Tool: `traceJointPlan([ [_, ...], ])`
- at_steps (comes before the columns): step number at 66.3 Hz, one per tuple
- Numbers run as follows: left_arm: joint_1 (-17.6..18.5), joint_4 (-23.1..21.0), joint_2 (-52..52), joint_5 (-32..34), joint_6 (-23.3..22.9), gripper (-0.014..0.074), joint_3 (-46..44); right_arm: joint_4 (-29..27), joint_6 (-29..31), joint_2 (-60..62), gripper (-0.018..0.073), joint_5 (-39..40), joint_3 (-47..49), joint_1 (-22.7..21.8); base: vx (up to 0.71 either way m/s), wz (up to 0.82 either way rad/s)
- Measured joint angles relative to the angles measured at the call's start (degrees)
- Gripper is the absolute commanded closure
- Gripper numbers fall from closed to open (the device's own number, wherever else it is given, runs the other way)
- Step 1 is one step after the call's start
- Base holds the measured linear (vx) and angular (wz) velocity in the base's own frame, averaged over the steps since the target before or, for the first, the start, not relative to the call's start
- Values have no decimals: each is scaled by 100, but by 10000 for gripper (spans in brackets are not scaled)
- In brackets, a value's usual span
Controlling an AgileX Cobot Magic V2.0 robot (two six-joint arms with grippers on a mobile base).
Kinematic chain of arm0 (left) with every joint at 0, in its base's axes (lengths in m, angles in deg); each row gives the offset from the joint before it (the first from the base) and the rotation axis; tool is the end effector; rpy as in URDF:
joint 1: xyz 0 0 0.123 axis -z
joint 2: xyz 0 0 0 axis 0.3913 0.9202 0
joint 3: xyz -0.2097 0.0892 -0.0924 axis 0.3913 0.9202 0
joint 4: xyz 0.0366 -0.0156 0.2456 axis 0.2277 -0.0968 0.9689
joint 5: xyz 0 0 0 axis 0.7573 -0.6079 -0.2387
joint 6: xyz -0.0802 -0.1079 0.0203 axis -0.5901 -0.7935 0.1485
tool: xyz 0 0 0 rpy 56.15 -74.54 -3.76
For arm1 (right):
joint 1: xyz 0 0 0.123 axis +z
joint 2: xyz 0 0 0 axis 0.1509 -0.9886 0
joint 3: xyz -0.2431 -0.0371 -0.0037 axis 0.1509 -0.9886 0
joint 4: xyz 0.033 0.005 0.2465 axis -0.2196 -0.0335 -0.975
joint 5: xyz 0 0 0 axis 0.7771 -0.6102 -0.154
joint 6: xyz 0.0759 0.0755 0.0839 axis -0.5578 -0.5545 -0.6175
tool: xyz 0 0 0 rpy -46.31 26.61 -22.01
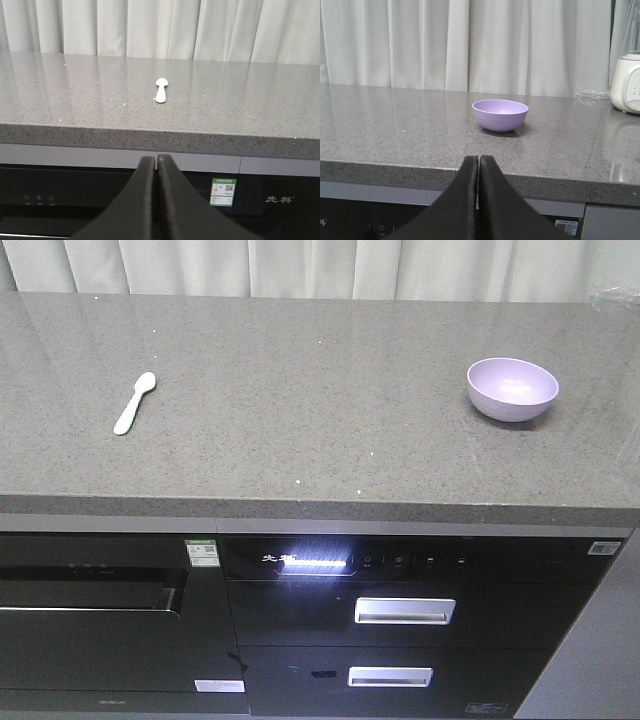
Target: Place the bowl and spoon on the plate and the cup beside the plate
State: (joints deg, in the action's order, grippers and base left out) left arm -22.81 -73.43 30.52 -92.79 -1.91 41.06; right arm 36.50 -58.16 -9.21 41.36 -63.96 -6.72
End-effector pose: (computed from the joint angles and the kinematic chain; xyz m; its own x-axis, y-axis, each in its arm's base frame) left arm 0.1380 -0.0001 0.1902 -0.0635 0.0077 -0.9979 0.0013 1.0000 0.0076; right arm 0.1380 0.0049 0.2060 0.0592 -0.0157 -0.9981 -0.0345 0.9992 -0.0178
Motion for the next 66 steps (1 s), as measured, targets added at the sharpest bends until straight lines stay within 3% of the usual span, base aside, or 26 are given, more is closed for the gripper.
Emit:
traceJointPlan([
  [66,0,0,0,0,0,602,0,0,0,0,563,0,0,0,5,0],
])
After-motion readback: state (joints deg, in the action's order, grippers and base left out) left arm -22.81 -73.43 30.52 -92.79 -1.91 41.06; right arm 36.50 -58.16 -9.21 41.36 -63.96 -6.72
